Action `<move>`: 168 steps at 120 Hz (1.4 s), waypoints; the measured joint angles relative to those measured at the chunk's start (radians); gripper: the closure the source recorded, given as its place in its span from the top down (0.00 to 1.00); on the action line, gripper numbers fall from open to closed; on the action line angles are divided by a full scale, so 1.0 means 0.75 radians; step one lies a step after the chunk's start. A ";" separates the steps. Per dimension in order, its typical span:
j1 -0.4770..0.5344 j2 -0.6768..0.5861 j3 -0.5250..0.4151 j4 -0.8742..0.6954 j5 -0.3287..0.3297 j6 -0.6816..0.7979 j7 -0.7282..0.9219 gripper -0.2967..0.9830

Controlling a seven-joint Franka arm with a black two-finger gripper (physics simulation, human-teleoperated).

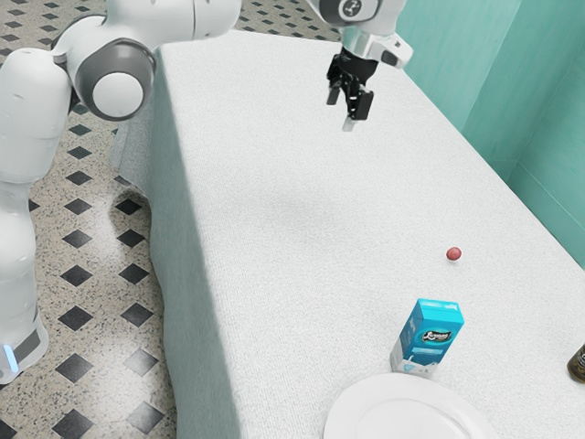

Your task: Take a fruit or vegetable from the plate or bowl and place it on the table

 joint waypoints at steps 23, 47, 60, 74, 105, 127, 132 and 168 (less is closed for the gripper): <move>-0.245 -0.090 -0.009 0.006 0.008 0.001 -0.032 0.77; -0.607 -0.088 -0.013 -0.061 0.047 0.013 -0.115 0.77; -0.615 -0.074 -0.007 -0.104 0.060 0.016 -0.156 0.77; -0.585 -0.070 -0.002 -0.148 0.063 0.019 -0.193 0.77; -0.834 -0.068 -0.011 -0.190 0.050 0.077 -0.335 0.77; -0.974 0.183 -0.047 0.109 0.044 0.157 -0.443 0.77; -0.987 0.241 -0.061 0.165 0.044 0.165 -0.452 0.77; -1.005 0.438 -0.234 0.273 0.034 0.192 -0.500 0.77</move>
